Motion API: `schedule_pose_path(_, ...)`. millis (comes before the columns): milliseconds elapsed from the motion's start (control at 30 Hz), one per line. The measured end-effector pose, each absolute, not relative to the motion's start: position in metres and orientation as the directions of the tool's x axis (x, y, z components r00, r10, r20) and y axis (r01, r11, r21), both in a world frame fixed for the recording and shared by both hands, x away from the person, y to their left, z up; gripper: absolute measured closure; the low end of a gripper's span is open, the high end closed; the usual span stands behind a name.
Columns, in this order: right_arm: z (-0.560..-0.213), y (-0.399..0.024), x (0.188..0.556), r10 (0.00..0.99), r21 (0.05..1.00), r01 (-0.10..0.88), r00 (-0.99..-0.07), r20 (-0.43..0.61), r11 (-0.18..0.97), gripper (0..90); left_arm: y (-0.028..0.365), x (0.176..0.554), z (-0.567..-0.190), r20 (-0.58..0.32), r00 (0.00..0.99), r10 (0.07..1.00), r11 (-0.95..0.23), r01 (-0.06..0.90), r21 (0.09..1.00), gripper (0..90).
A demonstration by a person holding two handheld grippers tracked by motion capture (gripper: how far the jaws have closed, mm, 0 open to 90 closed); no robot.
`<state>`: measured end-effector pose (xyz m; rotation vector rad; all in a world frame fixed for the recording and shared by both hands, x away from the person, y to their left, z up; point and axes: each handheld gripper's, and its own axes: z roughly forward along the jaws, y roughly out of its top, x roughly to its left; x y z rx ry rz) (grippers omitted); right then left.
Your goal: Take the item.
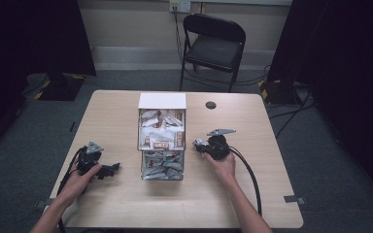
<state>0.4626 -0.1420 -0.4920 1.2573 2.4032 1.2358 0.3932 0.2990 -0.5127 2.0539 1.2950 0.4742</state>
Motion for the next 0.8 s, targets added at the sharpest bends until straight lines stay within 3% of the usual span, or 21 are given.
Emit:
schedule_pose_path(367, -0.4955, -0.1396, 0.4629, 0.741, 0.726, 0.612, -0.636, 0.217, 0.313, 82.6, 0.2994, 0.3932, -0.5127, -0.039, 0.448, 0.893, -0.299, 0.656, 0.693, 0.0)
schedule_pose_path(800, -0.4916, -0.1406, 0.462, 0.74, 0.736, 0.607, -0.635, 0.222, 0.3, 67.0, 0.2993, 0.3932, -0.5127, -0.04, 0.449, 0.893, -0.299, 0.656, 0.693, 0.0)
